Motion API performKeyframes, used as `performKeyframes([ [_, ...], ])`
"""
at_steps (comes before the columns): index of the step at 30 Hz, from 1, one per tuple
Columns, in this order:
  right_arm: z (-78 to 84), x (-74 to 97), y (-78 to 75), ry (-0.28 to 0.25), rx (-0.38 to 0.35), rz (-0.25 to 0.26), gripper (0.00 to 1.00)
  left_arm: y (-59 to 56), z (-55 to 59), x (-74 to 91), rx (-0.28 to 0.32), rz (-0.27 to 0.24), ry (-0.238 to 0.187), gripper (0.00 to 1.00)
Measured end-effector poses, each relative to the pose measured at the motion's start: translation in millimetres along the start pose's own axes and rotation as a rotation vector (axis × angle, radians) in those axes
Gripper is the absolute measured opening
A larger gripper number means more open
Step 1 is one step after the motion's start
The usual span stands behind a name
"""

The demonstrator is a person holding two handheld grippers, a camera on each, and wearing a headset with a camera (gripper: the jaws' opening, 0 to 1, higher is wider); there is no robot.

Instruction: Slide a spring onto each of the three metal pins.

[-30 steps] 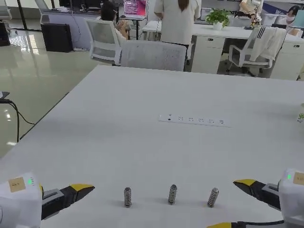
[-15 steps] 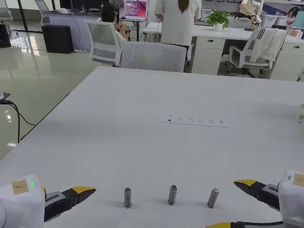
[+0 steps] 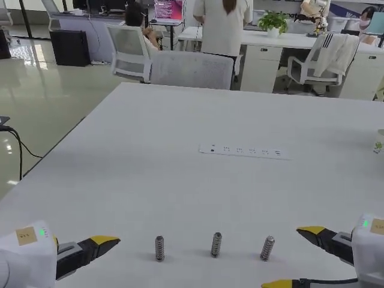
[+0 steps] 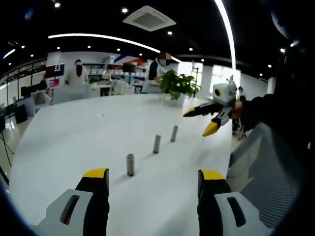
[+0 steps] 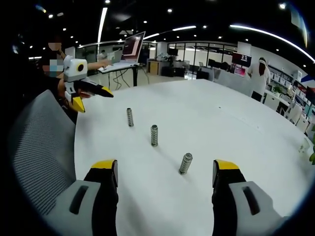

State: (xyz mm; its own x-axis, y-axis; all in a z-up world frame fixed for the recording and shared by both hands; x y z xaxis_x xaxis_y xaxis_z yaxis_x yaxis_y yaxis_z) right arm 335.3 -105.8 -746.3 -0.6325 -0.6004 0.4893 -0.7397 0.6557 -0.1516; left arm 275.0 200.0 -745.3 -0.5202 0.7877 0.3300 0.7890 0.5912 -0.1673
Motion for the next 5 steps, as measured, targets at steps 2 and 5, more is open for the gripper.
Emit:
performKeyframes([
  [2, 0.8, 0.2, -0.4, -0.001, -0.003, 0.001, 0.78, 0.7, 0.7, -0.8, 0.002, 0.002, 0.003, 0.69],
  [5, 1.9, 0.6, -1.2, 0.000, -0.007, 0.004, 0.78, 2.6, 1.5, -2.0, 0.002, 0.003, 0.006, 0.69],
])
Point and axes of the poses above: the centre of the closed fingertips' face, and the gripper's own axes: x roughly backward along the fingers, y roughly to its left, z roughly out of its underside, the point moved 7 cm from there along x, roughly backward along the fingers, and after that the axes turned 10 degrees about z, right-handed, at the moved point
